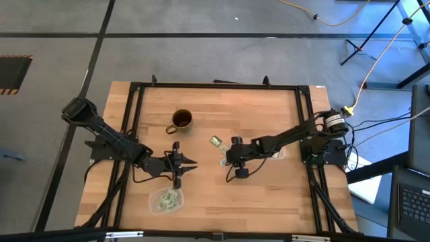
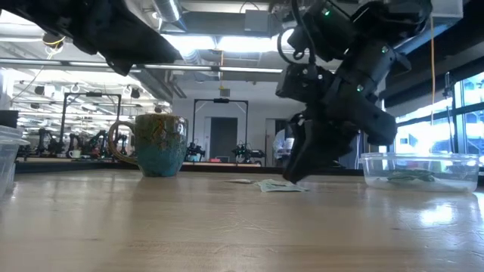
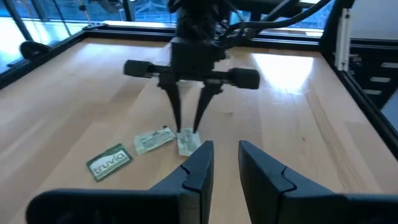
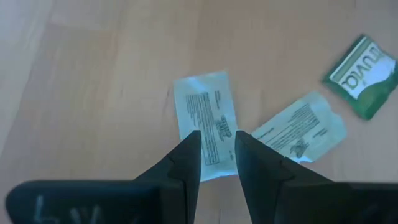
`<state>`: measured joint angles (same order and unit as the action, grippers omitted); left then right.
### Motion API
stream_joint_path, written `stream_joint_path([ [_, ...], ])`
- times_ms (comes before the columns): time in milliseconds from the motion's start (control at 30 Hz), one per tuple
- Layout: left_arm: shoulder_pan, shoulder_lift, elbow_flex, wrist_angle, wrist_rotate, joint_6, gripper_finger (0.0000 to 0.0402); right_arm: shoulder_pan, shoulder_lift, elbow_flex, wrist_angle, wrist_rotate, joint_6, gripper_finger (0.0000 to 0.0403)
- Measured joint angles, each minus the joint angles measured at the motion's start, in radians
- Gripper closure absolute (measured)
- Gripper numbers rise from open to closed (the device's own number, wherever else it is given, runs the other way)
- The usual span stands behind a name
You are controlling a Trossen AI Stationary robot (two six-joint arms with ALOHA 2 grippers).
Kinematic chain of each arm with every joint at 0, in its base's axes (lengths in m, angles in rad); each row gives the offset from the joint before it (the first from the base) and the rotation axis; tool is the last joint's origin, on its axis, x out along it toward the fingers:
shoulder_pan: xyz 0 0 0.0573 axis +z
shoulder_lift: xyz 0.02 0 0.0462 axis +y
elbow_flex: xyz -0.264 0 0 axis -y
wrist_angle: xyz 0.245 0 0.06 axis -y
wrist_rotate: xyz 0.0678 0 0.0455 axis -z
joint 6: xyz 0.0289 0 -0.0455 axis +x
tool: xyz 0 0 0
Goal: Pick and place Stevia / Truvia into bins
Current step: Put the stevia packet into the bottom transparent container
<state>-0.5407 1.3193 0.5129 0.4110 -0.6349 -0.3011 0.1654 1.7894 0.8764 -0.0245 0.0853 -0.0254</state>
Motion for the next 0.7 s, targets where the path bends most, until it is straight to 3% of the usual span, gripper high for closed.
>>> stream_joint_path([
  [233, 0.0, 0.001, 0.0, -0.003, 0.015, 0.0, 0.0335, 0.0, 0.004, 0.002, -0.033, -0.001, 0.02, 0.0309],
  [700, 0.0, 0.001, 0.0, -0.001, -0.008, 0.0, 0.0334, 0.0, 0.002, 0.004, -0.095, -0.007, 0.025, 0.0377],
])
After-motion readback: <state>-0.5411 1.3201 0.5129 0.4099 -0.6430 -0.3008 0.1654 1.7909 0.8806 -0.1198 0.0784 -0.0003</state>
